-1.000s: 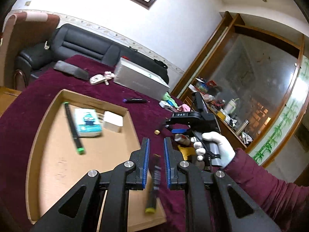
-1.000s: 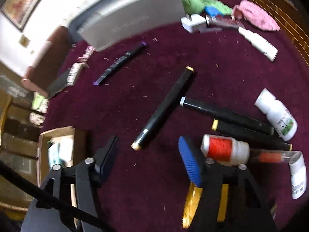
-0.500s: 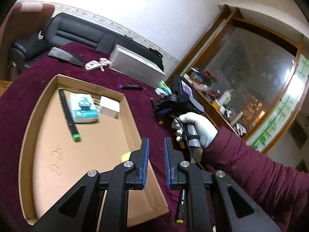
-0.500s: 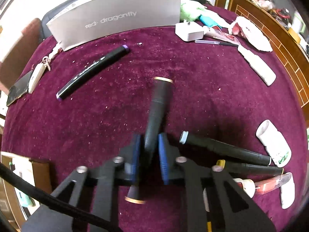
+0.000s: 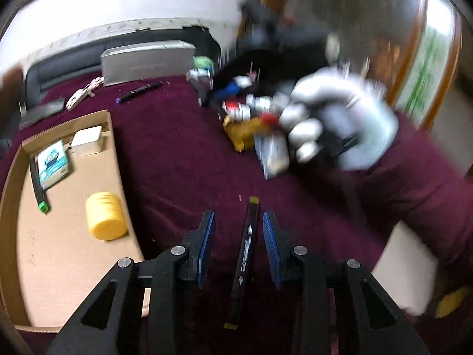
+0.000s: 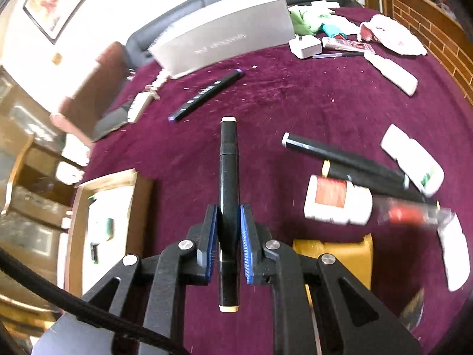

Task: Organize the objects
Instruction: 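Release the marker into the tray with the left tool while the right grasps a black marker, then grasp another black marker with the left tool while the right carries its marker to the tray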

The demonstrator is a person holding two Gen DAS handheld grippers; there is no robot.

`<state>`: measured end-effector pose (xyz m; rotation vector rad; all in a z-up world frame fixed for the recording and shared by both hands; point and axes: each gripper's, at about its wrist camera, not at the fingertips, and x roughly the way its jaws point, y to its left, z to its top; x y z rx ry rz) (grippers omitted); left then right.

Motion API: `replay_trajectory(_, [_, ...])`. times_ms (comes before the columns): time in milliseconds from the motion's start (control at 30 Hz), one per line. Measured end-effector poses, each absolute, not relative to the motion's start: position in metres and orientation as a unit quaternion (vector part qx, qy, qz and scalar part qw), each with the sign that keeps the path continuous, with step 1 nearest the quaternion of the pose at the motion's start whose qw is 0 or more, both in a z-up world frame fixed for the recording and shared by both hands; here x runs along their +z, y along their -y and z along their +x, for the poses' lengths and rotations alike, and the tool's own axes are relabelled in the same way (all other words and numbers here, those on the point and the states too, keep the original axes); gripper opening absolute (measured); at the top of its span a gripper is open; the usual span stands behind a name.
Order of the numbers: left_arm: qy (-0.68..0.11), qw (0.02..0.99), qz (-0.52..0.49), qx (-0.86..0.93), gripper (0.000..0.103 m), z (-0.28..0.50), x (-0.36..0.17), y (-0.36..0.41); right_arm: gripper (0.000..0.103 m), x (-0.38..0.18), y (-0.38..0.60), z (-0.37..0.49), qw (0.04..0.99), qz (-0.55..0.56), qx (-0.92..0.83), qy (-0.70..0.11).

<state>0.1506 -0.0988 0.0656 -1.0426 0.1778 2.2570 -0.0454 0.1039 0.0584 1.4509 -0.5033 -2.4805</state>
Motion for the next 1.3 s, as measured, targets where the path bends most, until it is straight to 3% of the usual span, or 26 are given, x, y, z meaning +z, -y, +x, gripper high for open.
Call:
replay_trajectory(200, [-0.266, 0.235, -0.366, 0.860, 0.030, 0.175, 0.018, 0.036, 0.013, 0.069, -0.125, -0.001, 0.158, 0.468, -0.845, 0.203])
replay_trajectory(233, [-0.296, 0.223, -0.347, 0.862, 0.036, 0.181, 0.014, 0.029, 0.013, 0.070, -0.130, 0.007, 0.162, 0.465, -0.845, 0.207])
replay_trajectory(300, [-0.328, 0.210, -0.322, 0.863, 0.031, 0.188, 0.012, 0.020, 0.013, 0.070, -0.137, 0.018, 0.168, 0.460, -0.845, 0.215])
replay_trajectory(333, [-0.328, 0.214, -0.323, 0.862, 0.019, 0.189, 0.011, 0.018, 0.013, 0.069, -0.140, 0.022, 0.170, 0.458, -0.844, 0.219])
replay_trajectory(367, [-0.308, 0.232, -0.338, 0.859, 0.014, 0.187, 0.012, 0.020, 0.013, 0.067, -0.142, 0.027, 0.172, 0.457, -0.844, 0.223])
replay_trajectory(567, [-0.150, 0.255, -0.397, 0.869, 0.012, 0.153, 0.033, 0.068, 0.013, 0.060, -0.148, 0.046, 0.195, 0.454, -0.837, 0.235])
replay_trajectory(833, [0.008, 0.260, -0.365, 0.894, 0.012, 0.139, 0.086, 0.141, 0.013, 0.064, -0.138, 0.051, 0.215, 0.448, -0.834, 0.238])
replay_trajectory(1300, [0.134, 0.186, -0.315, 0.921, 0.012, 0.110, 0.113, 0.280, 0.013, 0.077, -0.018, 0.038, 0.305, 0.467, -0.811, 0.174])
